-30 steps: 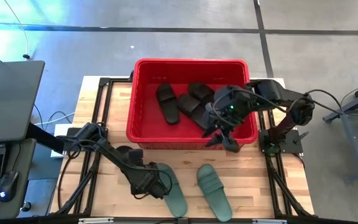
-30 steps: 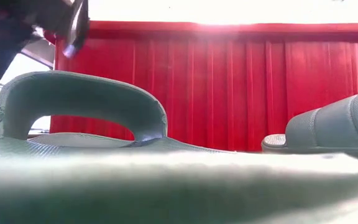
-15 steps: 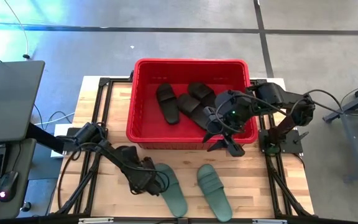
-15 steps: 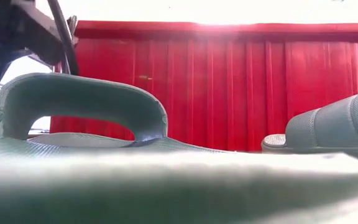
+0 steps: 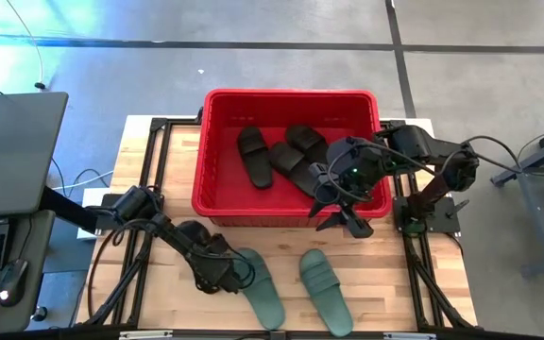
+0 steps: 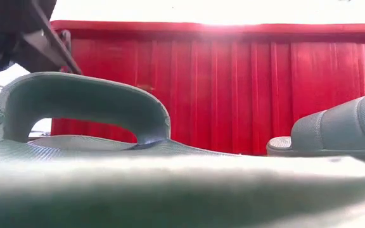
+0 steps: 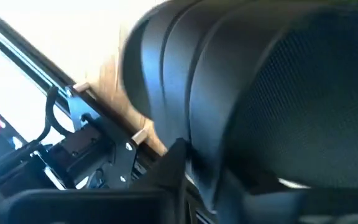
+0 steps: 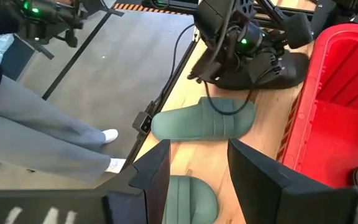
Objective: Pick and place slides into bin
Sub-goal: Put the black slide into the red bin
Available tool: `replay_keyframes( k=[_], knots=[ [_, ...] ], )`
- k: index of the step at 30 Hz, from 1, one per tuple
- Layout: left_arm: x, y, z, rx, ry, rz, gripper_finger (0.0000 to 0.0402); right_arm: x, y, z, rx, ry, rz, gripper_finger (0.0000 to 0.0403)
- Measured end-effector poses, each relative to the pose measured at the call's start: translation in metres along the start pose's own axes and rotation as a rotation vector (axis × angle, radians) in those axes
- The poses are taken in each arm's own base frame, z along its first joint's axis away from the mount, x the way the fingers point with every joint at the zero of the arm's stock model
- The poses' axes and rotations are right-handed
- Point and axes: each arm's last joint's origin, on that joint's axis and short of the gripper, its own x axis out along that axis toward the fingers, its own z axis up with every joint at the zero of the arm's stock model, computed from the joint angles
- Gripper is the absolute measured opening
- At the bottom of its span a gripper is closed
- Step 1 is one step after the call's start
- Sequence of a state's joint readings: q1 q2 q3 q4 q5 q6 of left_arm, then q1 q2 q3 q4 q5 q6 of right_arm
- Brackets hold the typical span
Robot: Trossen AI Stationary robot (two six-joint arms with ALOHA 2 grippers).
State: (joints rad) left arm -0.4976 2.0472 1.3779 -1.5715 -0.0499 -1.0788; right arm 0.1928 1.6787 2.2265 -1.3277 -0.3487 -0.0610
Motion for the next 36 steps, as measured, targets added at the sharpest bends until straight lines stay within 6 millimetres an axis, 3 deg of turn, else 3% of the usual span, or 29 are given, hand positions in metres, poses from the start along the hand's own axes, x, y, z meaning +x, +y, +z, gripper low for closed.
replay_keyframes(
  k=[2, 5, 12, 18, 23, 26, 29, 36],
  knots=[
    [-0.01, -0.001, -0.001, 0.028, -0.021, -0.024, 0.0013, 0.0, 0.0, 0.0, 0.0, 0.0, 0.0, 0.0149],
    [-0.031, -0.003, 0.0, 0.062, -0.077, -0.101, 0.0016, 0.0, 0.0, 0.0, 0.0, 0.0, 0.0, 0.015],
    [-0.107, -0.004, -0.024, 0.108, -0.325, -0.315, 0.0007, -0.005, 0.002, -0.004, 0.137, 0.017, -0.007, 0.0147],
    [-0.17, 0.012, -0.061, 0.099, -0.741, -0.406, 0.0004, -0.017, 0.018, -0.007, 0.197, 0.007, 0.027, 0.0142],
    [-0.21, 0.042, -0.072, 0.043, -1.081, -0.359, 0.0002, -0.032, 0.039, -0.012, 0.216, -0.016, 0.069, 0.0142],
    [-0.226, 0.066, -0.06, 0.001, -1.236, -0.222, 0.0002, -0.041, 0.054, -0.015, 0.204, -0.031, 0.073, 0.0142],
    [-0.228, 0.093, -0.031, -0.05, -1.269, -0.065, 0.0002, -0.048, 0.066, -0.019, 0.166, -0.054, 0.017, 0.0142],
    [-0.207, 0.177, 0.071, -0.15, -1.039, 0.023, 0.0001, -0.05, 0.085, -0.023, 0.14, -0.077, -0.109, 0.0142]
  ],
)
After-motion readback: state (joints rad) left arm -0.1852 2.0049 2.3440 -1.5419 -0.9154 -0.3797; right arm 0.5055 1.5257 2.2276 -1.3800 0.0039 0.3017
